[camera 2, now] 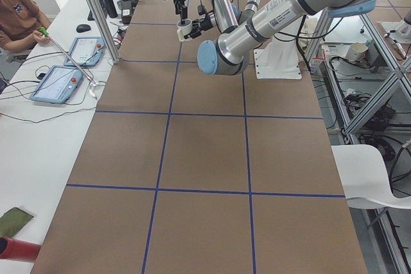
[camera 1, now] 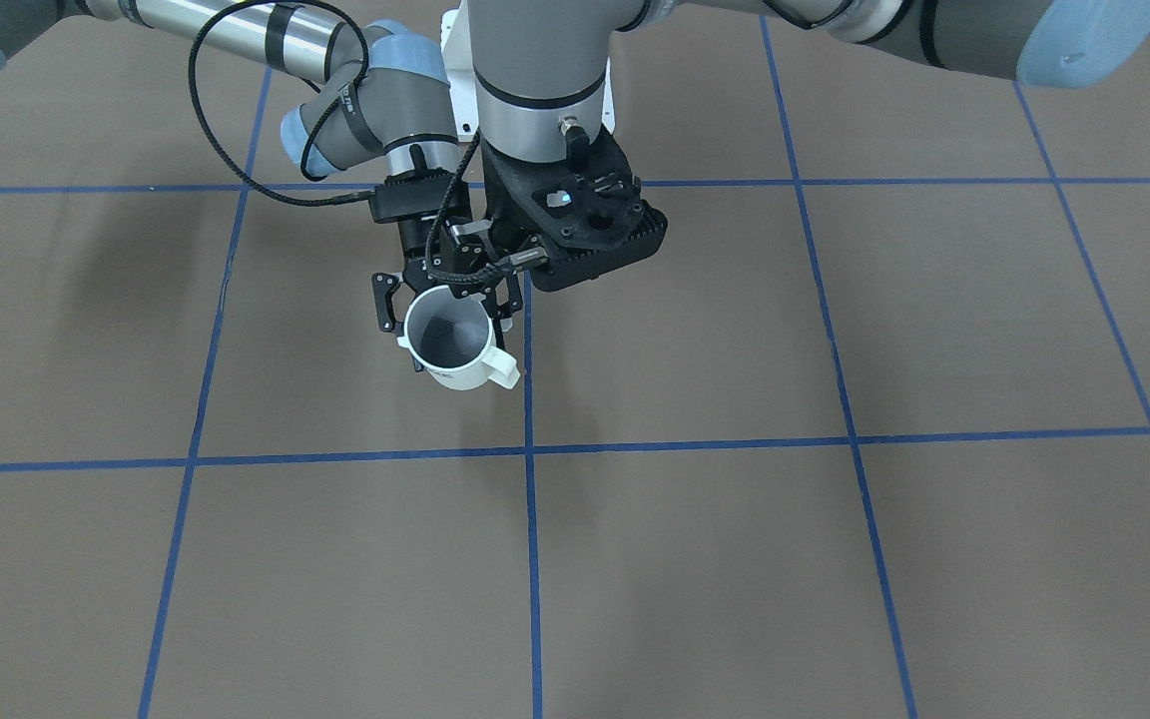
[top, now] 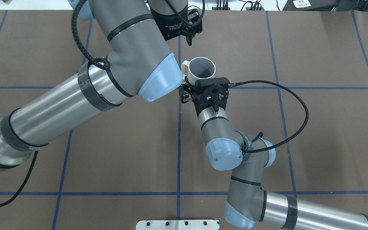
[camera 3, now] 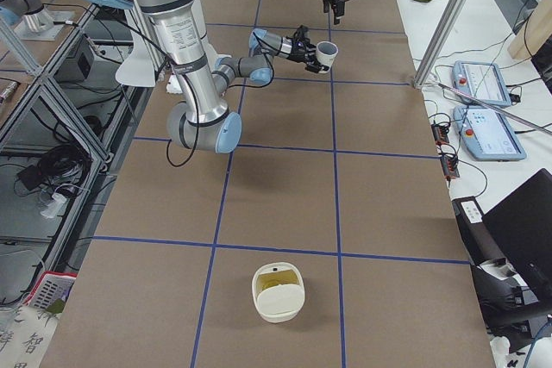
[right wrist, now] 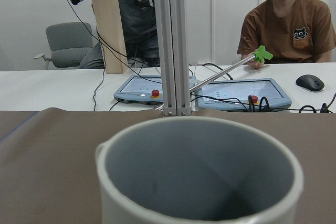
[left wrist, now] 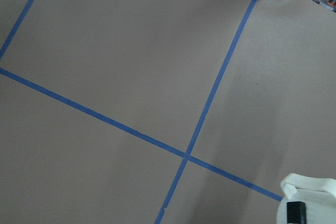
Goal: Left arm hands cup to right arm to dump lemon
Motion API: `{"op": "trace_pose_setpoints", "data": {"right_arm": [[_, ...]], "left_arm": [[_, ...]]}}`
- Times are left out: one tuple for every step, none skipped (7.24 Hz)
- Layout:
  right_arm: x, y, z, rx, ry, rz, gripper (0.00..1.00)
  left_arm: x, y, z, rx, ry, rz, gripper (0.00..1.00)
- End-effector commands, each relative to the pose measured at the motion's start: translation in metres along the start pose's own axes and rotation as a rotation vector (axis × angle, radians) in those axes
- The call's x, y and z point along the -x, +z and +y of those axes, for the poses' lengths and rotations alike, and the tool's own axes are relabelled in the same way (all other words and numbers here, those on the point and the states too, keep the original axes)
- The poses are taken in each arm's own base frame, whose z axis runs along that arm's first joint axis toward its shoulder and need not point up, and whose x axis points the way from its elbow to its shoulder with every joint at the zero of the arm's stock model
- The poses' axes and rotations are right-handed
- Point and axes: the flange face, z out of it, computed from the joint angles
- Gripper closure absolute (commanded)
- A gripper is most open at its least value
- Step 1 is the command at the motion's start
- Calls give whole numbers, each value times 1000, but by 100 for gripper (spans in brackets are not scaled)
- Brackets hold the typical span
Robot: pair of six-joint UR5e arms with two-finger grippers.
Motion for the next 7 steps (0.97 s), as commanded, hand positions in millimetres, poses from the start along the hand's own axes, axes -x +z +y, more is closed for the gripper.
{"op": "trace_pose_setpoints", "data": {"right_arm": [[20,-14,9,-13,-36,10,65],[23,-17,12,-17,-39,11,65],[24,-19,13,-35,-40,19,65],[24,-20,15,-34,-43,19,64],[24,-21,16,-35,-47,20,62],[23,-21,16,-38,-47,22,62],[21,-20,18,-36,-50,24,62]], "left_arm": [[-4,16,1,83,-33,-16,0],[-5,19,6,123,-35,-16,0],[-7,28,18,151,-32,-31,0],[-6,32,21,170,-35,-35,0],[-7,37,24,182,-26,-34,0],[-6,35,25,183,-5,-12,6],[-2,47,25,185,8,0,6]]}}
